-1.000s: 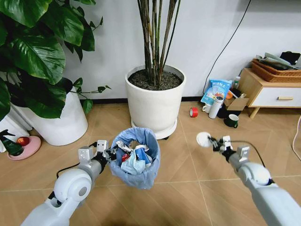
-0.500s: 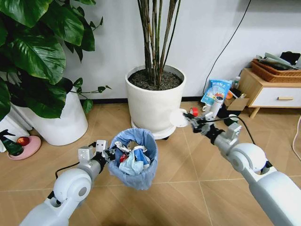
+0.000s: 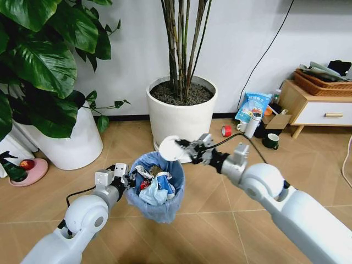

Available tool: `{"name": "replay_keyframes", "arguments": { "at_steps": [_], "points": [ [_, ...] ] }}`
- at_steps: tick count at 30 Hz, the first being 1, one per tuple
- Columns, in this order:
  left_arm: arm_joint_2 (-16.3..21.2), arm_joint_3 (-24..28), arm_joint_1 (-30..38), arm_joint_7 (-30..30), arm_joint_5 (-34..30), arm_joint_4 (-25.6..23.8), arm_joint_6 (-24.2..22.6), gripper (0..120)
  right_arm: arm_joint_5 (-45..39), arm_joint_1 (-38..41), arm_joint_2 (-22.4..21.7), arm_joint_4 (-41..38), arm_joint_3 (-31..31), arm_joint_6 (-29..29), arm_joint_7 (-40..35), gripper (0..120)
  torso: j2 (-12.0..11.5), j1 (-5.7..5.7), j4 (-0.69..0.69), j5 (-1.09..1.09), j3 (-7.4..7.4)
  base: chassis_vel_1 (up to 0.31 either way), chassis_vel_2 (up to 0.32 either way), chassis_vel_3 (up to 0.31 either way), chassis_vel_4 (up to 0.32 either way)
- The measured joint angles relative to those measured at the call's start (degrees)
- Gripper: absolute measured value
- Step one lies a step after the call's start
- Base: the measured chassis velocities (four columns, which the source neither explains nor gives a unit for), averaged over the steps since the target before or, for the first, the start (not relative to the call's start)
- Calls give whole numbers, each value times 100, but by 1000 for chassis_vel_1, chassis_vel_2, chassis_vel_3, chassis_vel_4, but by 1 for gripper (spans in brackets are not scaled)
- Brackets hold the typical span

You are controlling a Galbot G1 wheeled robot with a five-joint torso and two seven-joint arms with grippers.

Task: Pick up the trash bin and place the garbage on the floor into it.

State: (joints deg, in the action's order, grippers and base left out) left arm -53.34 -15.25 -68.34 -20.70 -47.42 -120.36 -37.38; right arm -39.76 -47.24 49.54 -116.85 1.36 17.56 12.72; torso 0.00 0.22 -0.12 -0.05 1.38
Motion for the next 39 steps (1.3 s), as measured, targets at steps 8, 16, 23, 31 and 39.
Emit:
{"name": "replay_keyframes", "arguments": {
  "at_steps": [8, 16, 23, 31, 39],
  "points": [
    [-17, -20, 1, -1, -22, 27, -1, 0, 169, 140, 66, 123, 525, 66, 34, 17, 0, 0, 0, 0, 0, 0, 0, 0, 0],
    [-29, -45, 15, -1, -33, 48, 18, 0, 306, 148, 164, 233, 722, 83, 52, 45, 0, 0, -1, 1, 0, 0, 0, 0, 0],
    [-66, -65, -5, -2, -29, 49, 33, 0, 282, 70, 225, 151, 437, 78, -71, 72, 0, 0, 0, 0, 0, 0, 0, 0, 0],
    [-177, -229, -160, -55, 27, -16, 89, 0, 359, -520, 204, -152, -395, -94, -819, 98, 0, 0, -2, 1, -1, 0, 0, 0, 0],
    [-252, -357, -304, -109, 90, -116, 116, 0, 728, -1381, 296, -475, -1303, -160, -1657, 100, 0, -1, 0, 1, -1, 0, 0, 0, 0]
  ]
}}
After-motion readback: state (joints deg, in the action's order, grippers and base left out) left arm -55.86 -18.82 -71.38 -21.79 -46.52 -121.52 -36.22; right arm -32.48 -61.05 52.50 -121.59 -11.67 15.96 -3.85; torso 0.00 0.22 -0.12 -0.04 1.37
